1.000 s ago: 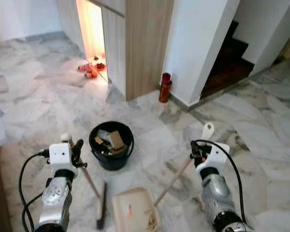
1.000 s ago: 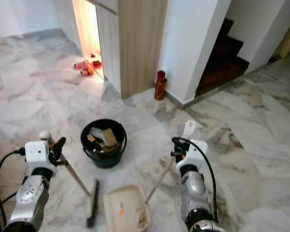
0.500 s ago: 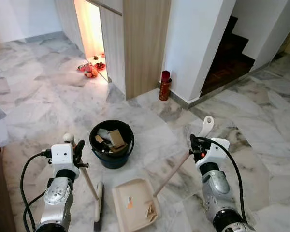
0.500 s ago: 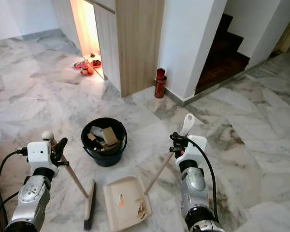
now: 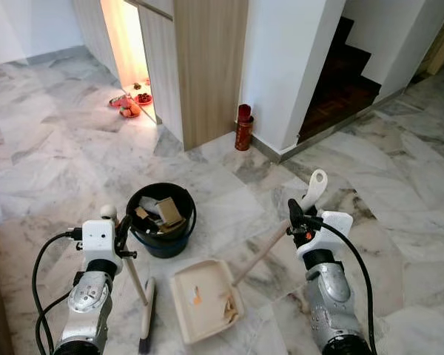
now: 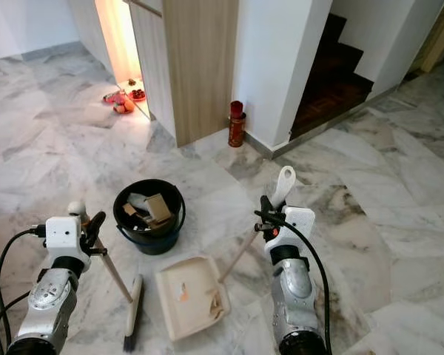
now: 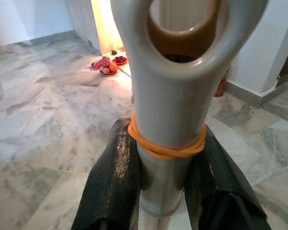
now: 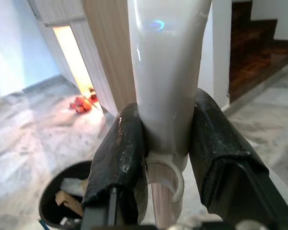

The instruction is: Sweep floor

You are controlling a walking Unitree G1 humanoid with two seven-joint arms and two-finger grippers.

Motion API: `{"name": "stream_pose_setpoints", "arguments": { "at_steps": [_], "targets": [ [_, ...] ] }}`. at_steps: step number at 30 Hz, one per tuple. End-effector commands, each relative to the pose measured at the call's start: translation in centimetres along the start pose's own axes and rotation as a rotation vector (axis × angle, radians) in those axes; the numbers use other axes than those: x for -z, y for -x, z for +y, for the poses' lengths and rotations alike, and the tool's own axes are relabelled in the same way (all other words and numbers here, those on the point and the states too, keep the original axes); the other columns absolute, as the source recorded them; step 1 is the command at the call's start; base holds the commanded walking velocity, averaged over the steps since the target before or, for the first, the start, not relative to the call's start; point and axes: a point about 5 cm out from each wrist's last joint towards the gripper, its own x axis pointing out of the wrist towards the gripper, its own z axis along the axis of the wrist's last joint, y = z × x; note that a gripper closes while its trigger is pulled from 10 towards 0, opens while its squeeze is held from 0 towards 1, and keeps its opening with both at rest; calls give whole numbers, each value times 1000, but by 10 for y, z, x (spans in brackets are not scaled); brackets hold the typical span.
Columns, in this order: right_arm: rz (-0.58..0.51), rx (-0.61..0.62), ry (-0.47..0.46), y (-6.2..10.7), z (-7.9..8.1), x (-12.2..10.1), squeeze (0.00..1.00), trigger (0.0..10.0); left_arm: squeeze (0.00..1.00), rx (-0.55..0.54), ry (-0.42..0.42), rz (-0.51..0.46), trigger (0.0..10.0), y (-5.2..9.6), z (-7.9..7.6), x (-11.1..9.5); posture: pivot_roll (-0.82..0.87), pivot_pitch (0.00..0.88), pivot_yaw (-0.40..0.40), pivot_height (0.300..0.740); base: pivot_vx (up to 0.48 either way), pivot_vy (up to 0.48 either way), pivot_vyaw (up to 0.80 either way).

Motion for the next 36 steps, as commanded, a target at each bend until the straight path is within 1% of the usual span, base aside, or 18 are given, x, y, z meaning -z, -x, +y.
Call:
{"name": "stream_pose_setpoints", "arguments": {
  "at_steps": [1, 4, 7, 10, 11, 13, 16, 17, 19, 20, 24, 26, 31, 36],
  "targets": [
    [-66, -8, -12, -4, 5, -16, 0, 10000, 0, 15, -24, -28, 10000, -4, 0, -6, 2, 0, -18, 740, 0, 0, 0],
    [-70, -21, -15, -1, 11, -18, 0, 10000, 0, 24, -32, -28, 10000, -4, -1, -6, 1, 0, -15, 740, 0, 0, 0],
    [-67, -38, -35, 6, 20, -23, 0, 10000, 0, 28, -40, -33, 10000, -5, -1, -7, -4, 0, -11, 740, 0, 0, 0],
    [-57, -36, -43, 11, 23, -26, 0, 10000, 0, 26, -43, -32, 10000, -4, 0, -7, -14, 0, -7, 740, 0, 0, 0],
    [-50, -25, -63, 13, 25, -29, 0, 10000, 0, 26, -46, -29, 10000, -4, 0, -6, -14, 0, -8, 740, 0, 0, 0],
    [-48, -23, -73, 15, 27, -31, 0, 10000, 0, 28, -47, -28, 10000, -4, 0, -6, -16, 0, -8, 740, 0, 0, 0],
    [-47, -39, -72, 18, 31, -35, 0, 10000, 0, 29, -47, -28, 10000, -4, 0, -6, -14, 0, -10, 740, 0, 0, 0],
    [-58, -38, -75, 18, 33, -41, 0, 10000, 0, 27, -47, -30, 10000, -5, 0, -6, -12, 0, -11, 740, 0, 0, 0],
    [-68, -39, -75, 17, 34, -45, 0, 10000, 0, 27, -47, -31, 10000, -5, 1, -7, -12, 0, -11, 740, 0, 0, 0],
    [-92, -45, -59, 15, 35, -53, 0, 10000, 0, 23, -47, -31, 10000, -4, 1, -6, -12, 0, -12, 740, 0, 0, 0],
    [-149, -45, -53, 11, 40, -70, 0, 10000, 0, 18, -46, -30, 10000, -1, 2, -5, -13, 0, -13, 740, 0, 0, 0],
    [-167, -46, -34, 9, 41, -75, 0, 10000, 0, 18, -47, -31, 10000, -1, 2, -4, -7, 0, -16, 740, 0, 0, 0],
    [-195, -92, -65, 10, 51, -87, 0, 10000, 0, 8, -50, -31, 10000, 1, 4, -4, -1, 0, -18, 740, 0, 0, 0],
    [-211, -72, -64, 10, 51, -95, 0, 10000, 0, 4, -52, -31, 10000, 1, 5, -4, 1, 0, -20, 740, 0, 0, 0]
  ]
}}
